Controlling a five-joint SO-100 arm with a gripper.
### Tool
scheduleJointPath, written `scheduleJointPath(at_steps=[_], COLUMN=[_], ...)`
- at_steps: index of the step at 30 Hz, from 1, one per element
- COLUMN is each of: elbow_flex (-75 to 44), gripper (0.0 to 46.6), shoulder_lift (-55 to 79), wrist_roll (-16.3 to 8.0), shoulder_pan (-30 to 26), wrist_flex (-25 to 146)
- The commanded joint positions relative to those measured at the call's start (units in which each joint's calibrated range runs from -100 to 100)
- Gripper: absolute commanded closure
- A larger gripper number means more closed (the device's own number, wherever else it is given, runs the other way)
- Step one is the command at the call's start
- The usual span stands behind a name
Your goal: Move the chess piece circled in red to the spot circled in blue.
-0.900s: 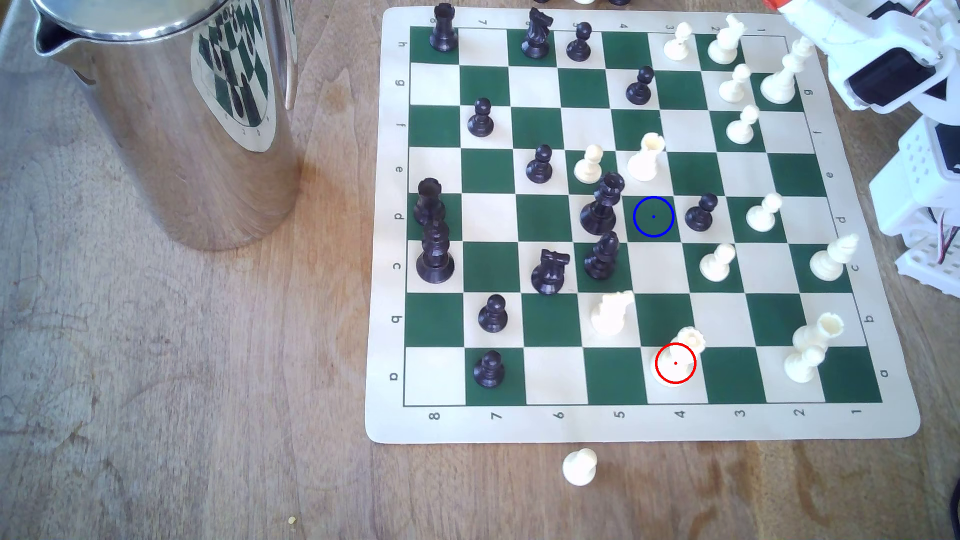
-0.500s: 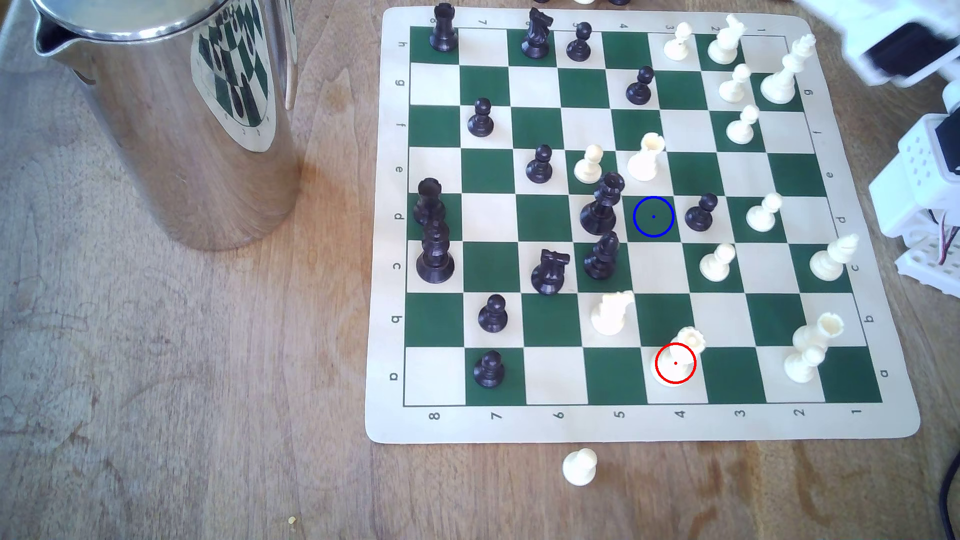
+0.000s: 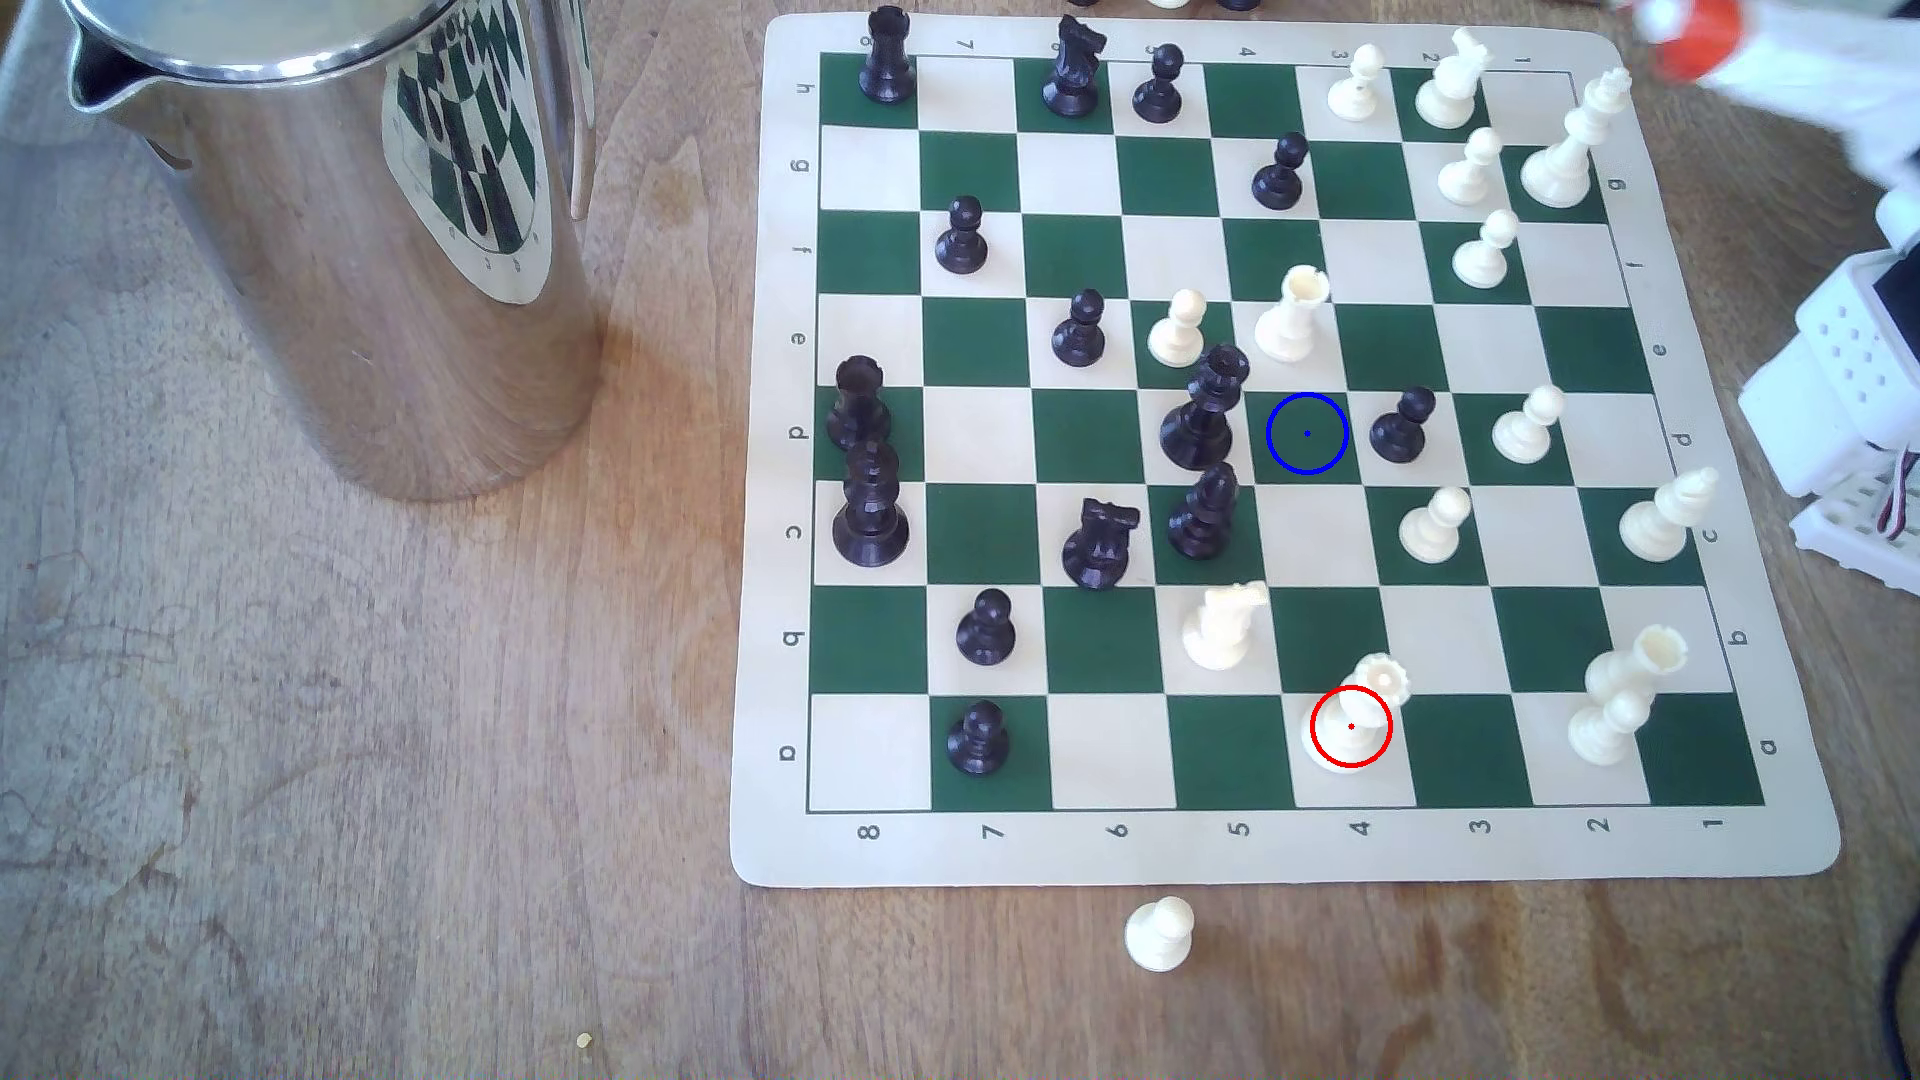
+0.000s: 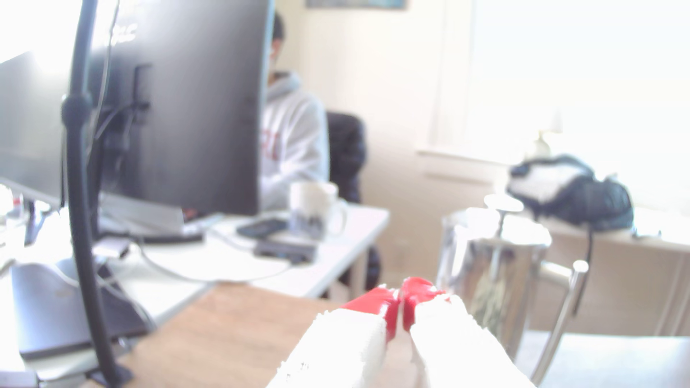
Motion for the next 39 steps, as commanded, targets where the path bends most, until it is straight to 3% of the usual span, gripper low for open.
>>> scheduleJointPath(at_steps=[1,5,6,7,10,15,21,23,28,34,39], elbow_flex=[-3.75,-6.47,-6.92,-7.10,-8.28,-11.73,-14.08,-15.26,-13.90,-14.17,-13.54], gripper=[46.5,46.5,46.5,46.5,46.5,46.2,45.2,37.8,30.9,29.8,29.3], shoulder_lift=[-9.74,-7.20,-5.33,-4.40,-0.15,9.70,19.97,24.13,26.59,31.68,33.97], wrist_roll=[-0.05,-0.49,-7.03,-10.11,-10.55,-15.43,-15.24,-15.09,-12.75,-10.45,-8.25], shoulder_pan=[-1.10,-1.41,-2.66,-3.21,-4.77,-8.92,-11.42,-11.74,-14.55,-14.71,-11.66], wrist_flex=[13.46,16.33,18.38,18.95,20.34,24.03,26.40,27.30,27.88,34.35,35.98])
